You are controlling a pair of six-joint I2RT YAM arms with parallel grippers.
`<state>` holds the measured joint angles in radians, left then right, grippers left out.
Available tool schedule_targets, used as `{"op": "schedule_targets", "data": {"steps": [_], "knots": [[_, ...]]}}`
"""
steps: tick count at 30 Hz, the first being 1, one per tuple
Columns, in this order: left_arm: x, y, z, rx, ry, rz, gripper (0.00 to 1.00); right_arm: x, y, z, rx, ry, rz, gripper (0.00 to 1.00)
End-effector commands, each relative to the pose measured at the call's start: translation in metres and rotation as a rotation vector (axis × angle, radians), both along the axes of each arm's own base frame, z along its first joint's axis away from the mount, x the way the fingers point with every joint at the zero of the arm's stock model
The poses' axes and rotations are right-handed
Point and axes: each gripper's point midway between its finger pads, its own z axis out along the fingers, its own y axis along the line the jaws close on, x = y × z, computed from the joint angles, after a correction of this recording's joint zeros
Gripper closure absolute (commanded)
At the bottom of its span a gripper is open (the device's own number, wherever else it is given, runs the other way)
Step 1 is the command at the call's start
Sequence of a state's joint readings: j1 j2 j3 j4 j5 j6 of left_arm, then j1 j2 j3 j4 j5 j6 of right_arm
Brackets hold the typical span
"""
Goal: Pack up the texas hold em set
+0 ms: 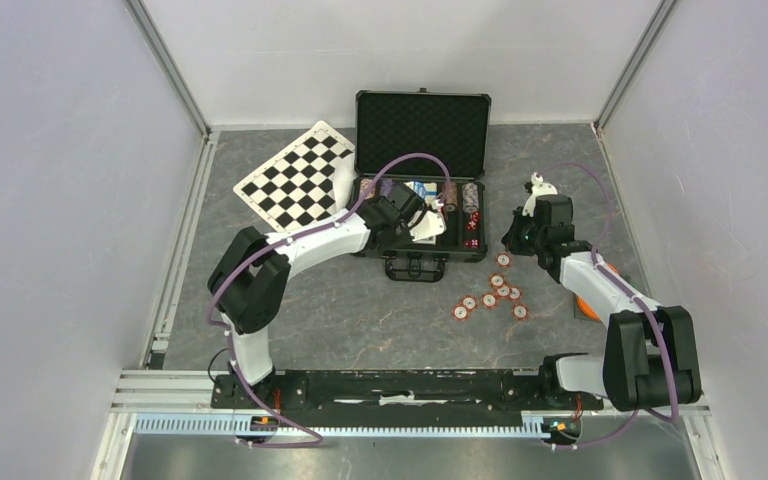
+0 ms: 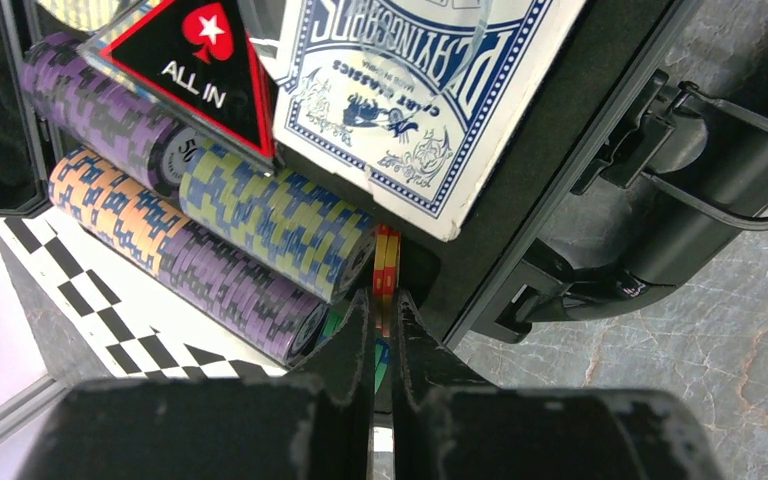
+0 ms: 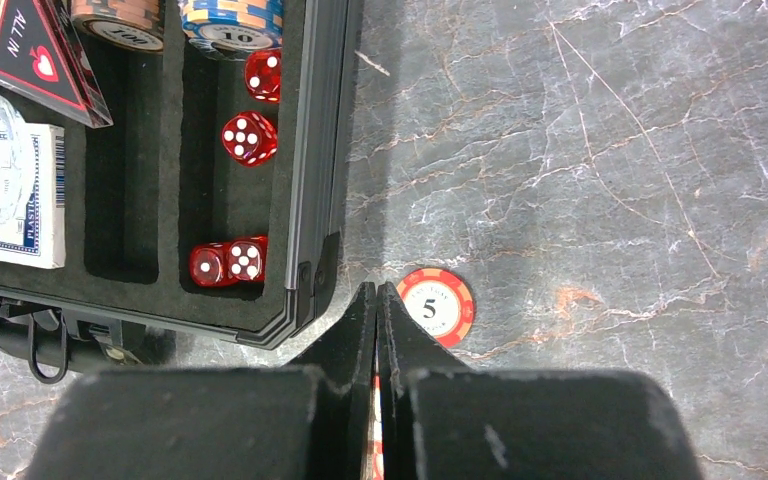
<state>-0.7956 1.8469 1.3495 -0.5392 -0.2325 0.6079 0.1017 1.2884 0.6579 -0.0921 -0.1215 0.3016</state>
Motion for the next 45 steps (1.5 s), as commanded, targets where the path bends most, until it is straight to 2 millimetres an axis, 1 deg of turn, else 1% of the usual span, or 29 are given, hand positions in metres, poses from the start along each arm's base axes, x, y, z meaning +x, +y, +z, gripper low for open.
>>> {"op": "schedule_targets", "data": {"steps": [1,4,5,7,8,15,19,24,28,31,33,35,36,39,41,45], "knots": [[0.016,-0.008,0.0,0.013,-0.042,-0.037,0.98,0.011,0.002,0.023,0.016,-0.071,0.01,1.0],[0.023,-0.007,-0.002,0.024,-0.075,-0.026,0.97,0.01,0.002,0.024,0.017,-0.073,0.013,1.0],[0.025,-0.007,-0.003,0.023,-0.085,-0.028,0.95,0.01,0.002,0.025,0.017,-0.075,0.013,1.0],[0.028,-0.006,-0.003,0.027,-0.115,-0.019,0.85,0.01,0.002,0.025,0.018,-0.073,0.013,1.0],[0.029,-0.005,-0.002,0.029,-0.123,-0.014,0.82,0.01,0.002,0.025,0.017,-0.075,0.012,1.0],[0.027,-0.003,0.01,0.006,-0.152,0.004,0.8,0.01,0.003,0.024,0.023,-0.069,0.018,1.0],[0.023,-0.002,0.012,0.015,-0.162,0.008,0.73,0.01,0.005,0.024,0.028,-0.07,0.025,1.0],[0.021,0.002,0.015,0.02,-0.171,0.027,0.72,0.01,0.006,0.025,0.033,-0.07,0.031,1.0],[0.017,0.002,0.016,0.015,-0.166,0.032,0.75,0.009,0.007,0.024,0.04,-0.067,0.036,1.0],[0.015,0.002,0.017,0.006,-0.165,0.031,0.67,0.01,0.007,0.025,0.038,-0.07,0.034,1.0],[0.014,0.003,0.018,0.006,-0.169,0.033,0.66,0.01,0.004,0.023,0.025,-0.069,0.025,1.0],[0.016,0.003,0.02,0.002,-0.184,0.041,0.66,0.012,-0.002,0.021,0.003,-0.068,-0.003,1.0],[0.017,0.003,0.021,-0.002,-0.192,0.044,0.66,0.015,-0.004,0.02,-0.003,-0.068,-0.017,0.98],[0.019,0.001,0.025,-0.023,-0.207,0.053,0.65,0.025,-0.005,0.014,-0.002,-0.056,-0.039,0.97],[0.019,0.0,0.026,-0.033,-0.216,0.056,0.63,0.029,-0.004,0.005,-0.003,-0.027,-0.043,1.0],[0.021,0.004,0.028,-0.027,-0.245,0.063,0.59,0.033,-0.006,-0.009,-0.016,-0.004,-0.051,1.0]]}}
